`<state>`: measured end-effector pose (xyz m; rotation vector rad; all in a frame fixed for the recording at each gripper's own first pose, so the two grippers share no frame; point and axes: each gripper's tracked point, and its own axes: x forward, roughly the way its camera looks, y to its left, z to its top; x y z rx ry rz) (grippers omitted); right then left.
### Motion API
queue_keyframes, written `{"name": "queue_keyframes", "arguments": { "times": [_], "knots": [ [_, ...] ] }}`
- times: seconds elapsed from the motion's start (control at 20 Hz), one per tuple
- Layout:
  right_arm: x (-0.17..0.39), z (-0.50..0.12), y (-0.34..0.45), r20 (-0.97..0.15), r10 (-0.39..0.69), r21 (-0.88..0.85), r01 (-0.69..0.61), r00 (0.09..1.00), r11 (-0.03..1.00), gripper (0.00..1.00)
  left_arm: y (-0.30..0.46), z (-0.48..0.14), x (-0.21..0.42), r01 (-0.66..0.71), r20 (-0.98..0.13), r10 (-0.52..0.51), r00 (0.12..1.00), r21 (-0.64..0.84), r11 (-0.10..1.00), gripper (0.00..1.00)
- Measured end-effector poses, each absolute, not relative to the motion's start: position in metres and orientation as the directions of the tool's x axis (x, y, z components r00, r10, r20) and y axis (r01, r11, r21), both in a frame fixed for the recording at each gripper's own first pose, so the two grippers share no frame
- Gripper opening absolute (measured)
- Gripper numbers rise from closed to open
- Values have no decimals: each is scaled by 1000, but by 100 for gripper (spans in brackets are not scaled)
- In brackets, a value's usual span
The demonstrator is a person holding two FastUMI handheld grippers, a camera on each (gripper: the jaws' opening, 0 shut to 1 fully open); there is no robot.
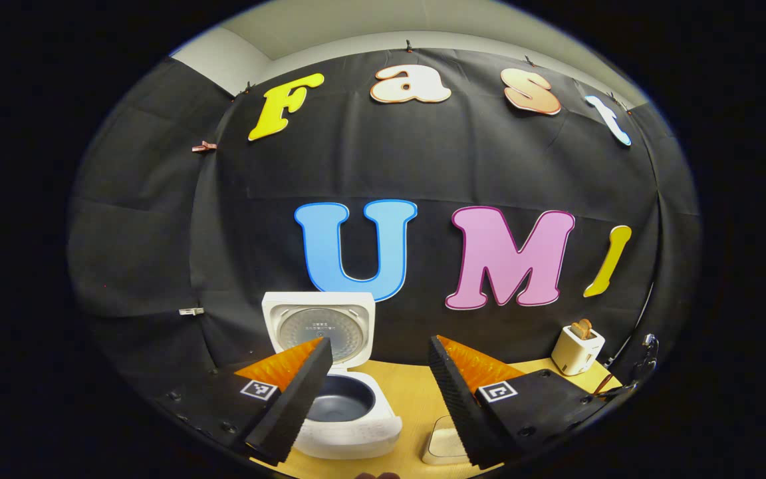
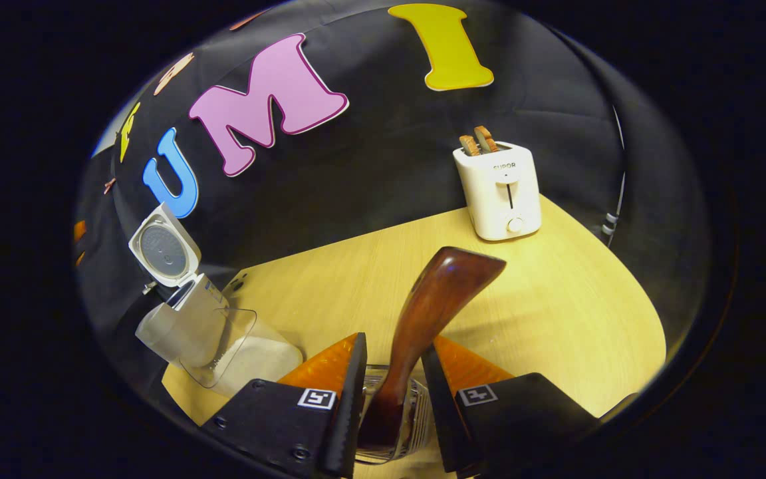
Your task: Close the left gripper, press the button to open the rice cooker; take a wooden spoon from the chopstick holder with the right hand, scoop a spoonful of rice and pour it into the rice cooker, then put the wooden spoon back into the chopstick holder.
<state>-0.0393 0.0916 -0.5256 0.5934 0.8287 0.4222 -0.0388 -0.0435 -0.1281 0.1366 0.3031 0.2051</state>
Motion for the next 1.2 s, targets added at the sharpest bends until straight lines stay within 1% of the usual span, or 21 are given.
{"name": "queue_keyframes", "arguments": {
  "times": [0.05,0.1,0.15,0.25,0.35,0.55,0.7,0.9,1.1,1.2],
  "knots": [
    [-39,-532,90,-573,555,633,-104,603,767,36,-42,-128,-41,-182,-284,224,932,169,969,94],
    [-40,-531,87,-563,555,651,-85,613,755,17,-40,-127,-42,-184,-284,227,932,172,968,94],
    [-37,-530,89,-562,549,663,-60,618,746,27,-38,-126,-43,-186,-283,228,931,170,968,94],
    [-38,-527,85,-565,541,673,-32,624,739,20,-37,-127,-44,-187,-283,226,932,160,969,94],
    [-36,-512,83,-547,526,666,-42,651,745,17,-36,-129,-43,-181,-283,220,934,156,971,94],
    [-31,-482,78,-525,524,653,-77,671,753,17,-34,-131,-38,-159,-282,194,940,144,977,94],
    [-17,-452,65,-491,491,644,-80,720,761,17,-28,-135,-34,-147,-277,175,945,119,982,94],
    [-4,-409,62,-463,455,613,-96,761,784,17,-12,-141,-25,-119,-282,146,948,110,987,94],
    [2,-364,100,-419,482,618,-147,769,773,17,9,-146,-13,-90,-285,106,953,67,994,94],
    [0,-351,128,-413,500,611,-175,761,772,17,25,-146,-8,-84,-280,100,955,70,994,94]
  ]
}}
